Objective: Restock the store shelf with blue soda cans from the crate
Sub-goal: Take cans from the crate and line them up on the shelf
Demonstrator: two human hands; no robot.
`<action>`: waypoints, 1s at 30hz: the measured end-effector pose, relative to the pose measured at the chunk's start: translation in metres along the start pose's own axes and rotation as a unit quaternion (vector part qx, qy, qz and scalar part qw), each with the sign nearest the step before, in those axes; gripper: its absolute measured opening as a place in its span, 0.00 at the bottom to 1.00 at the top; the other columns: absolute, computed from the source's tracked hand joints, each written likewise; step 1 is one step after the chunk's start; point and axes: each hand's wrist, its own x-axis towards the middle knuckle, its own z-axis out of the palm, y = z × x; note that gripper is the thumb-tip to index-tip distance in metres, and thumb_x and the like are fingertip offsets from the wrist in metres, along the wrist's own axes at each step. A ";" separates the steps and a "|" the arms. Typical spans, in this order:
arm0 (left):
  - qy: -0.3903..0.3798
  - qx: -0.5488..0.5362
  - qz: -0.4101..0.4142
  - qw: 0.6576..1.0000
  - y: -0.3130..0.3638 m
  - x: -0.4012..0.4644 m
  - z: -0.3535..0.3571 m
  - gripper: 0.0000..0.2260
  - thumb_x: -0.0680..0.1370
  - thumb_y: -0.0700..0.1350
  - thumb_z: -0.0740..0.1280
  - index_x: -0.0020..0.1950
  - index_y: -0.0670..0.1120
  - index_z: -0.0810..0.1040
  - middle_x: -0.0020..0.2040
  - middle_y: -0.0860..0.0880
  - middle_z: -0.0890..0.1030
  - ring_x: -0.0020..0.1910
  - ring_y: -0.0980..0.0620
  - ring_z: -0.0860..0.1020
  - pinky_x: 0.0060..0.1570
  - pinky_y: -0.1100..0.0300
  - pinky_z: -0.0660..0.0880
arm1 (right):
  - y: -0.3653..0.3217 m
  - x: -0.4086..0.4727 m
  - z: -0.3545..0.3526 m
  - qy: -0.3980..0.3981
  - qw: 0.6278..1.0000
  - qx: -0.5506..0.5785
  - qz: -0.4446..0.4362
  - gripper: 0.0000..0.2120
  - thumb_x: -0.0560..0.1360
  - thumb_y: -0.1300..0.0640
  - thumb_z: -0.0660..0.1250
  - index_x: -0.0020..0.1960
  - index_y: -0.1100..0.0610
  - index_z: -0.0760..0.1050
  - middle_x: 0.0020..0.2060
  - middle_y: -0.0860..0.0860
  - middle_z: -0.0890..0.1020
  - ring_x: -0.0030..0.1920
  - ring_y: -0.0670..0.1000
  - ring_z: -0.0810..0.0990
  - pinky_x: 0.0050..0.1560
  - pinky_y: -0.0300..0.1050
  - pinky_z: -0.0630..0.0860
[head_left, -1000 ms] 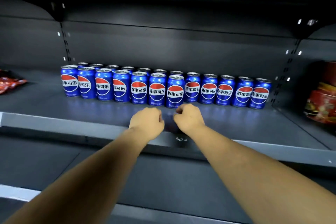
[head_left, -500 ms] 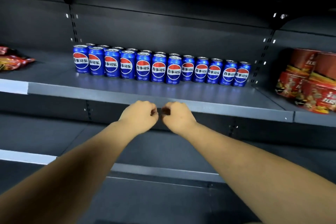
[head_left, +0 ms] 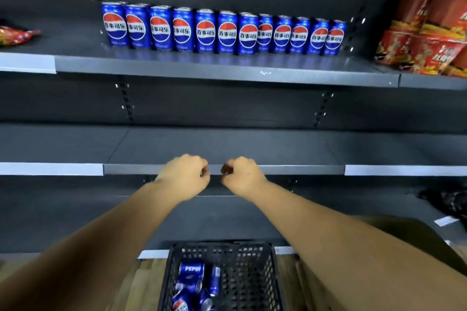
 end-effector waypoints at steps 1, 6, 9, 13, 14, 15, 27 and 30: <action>-0.008 0.002 -0.001 1.000 -0.002 -0.003 0.010 0.10 0.78 0.47 0.59 0.51 0.47 0.79 0.46 0.48 0.80 0.48 0.46 0.78 0.40 0.59 0.70 | 0.007 -0.003 0.010 -0.009 1.000 -0.005 0.006 0.09 0.73 0.61 0.61 0.50 0.59 0.78 0.45 0.56 0.79 0.43 0.56 0.77 0.40 0.42 0.73; -0.044 -0.025 -0.022 0.998 -0.018 -0.015 0.074 0.09 0.78 0.47 0.59 0.50 0.49 0.78 0.47 0.50 0.81 0.47 0.48 0.78 0.46 0.58 0.75 | 0.052 -0.002 0.056 -0.036 0.998 -0.033 0.034 0.08 0.73 0.62 0.60 0.49 0.62 0.76 0.47 0.55 0.78 0.47 0.56 0.78 0.46 0.44 0.77; -0.081 -0.069 -0.047 0.993 -0.032 -0.027 0.138 0.09 0.78 0.44 0.58 0.40 0.48 0.76 0.44 0.50 0.80 0.44 0.49 0.76 0.46 0.58 0.73 | 0.090 0.002 0.090 -0.042 0.997 -0.029 0.054 0.13 0.73 0.64 0.58 0.53 0.62 0.78 0.51 0.57 0.80 0.50 0.57 0.79 0.50 0.47 0.78; -0.134 -0.102 -0.067 0.983 -0.052 -0.047 0.233 0.15 0.76 0.40 0.57 0.30 0.51 0.65 0.41 0.49 0.79 0.38 0.51 0.74 0.41 0.60 0.69 | 0.145 0.004 0.153 -0.068 0.993 -0.048 0.088 0.13 0.76 0.62 0.58 0.57 0.62 0.76 0.54 0.57 0.79 0.51 0.56 0.79 0.52 0.48 0.79; -0.145 -0.103 -0.067 0.982 -0.055 -0.050 0.254 0.15 0.77 0.40 0.58 0.30 0.51 0.65 0.42 0.49 0.79 0.40 0.51 0.75 0.42 0.60 0.69 | 0.158 0.006 0.168 -0.072 0.992 -0.054 0.093 0.13 0.75 0.62 0.58 0.56 0.61 0.76 0.54 0.57 0.79 0.52 0.57 0.79 0.51 0.47 0.79; -0.152 -0.102 -0.067 0.981 -0.058 -0.051 0.275 0.14 0.77 0.40 0.58 0.32 0.51 0.67 0.43 0.49 0.79 0.42 0.50 0.76 0.43 0.60 0.70 | 0.170 0.010 0.183 -0.073 0.991 -0.058 0.096 0.13 0.75 0.62 0.58 0.56 0.61 0.76 0.54 0.56 0.79 0.51 0.56 0.79 0.50 0.47 0.79; -0.123 -0.167 -0.174 0.962 -0.122 -0.051 0.547 0.11 0.77 0.41 0.60 0.35 0.43 0.73 0.36 0.45 0.77 0.40 0.47 0.75 0.37 0.60 0.68 | 0.323 0.092 0.418 -0.084 0.983 0.026 0.164 0.12 0.75 0.65 0.57 0.36 0.62 0.75 0.34 0.55 0.77 0.38 0.54 0.77 0.33 0.38 0.71; -0.128 -0.205 -0.196 0.950 -0.129 -0.051 0.605 0.10 0.77 0.41 0.61 0.36 0.44 0.75 0.32 0.48 0.74 0.37 0.49 0.73 0.45 0.56 0.74 | 0.357 0.107 0.478 -0.089 0.968 0.113 0.205 0.11 0.74 0.65 0.59 0.39 0.64 0.78 0.39 0.60 0.82 0.39 0.56 0.78 0.37 0.43 0.75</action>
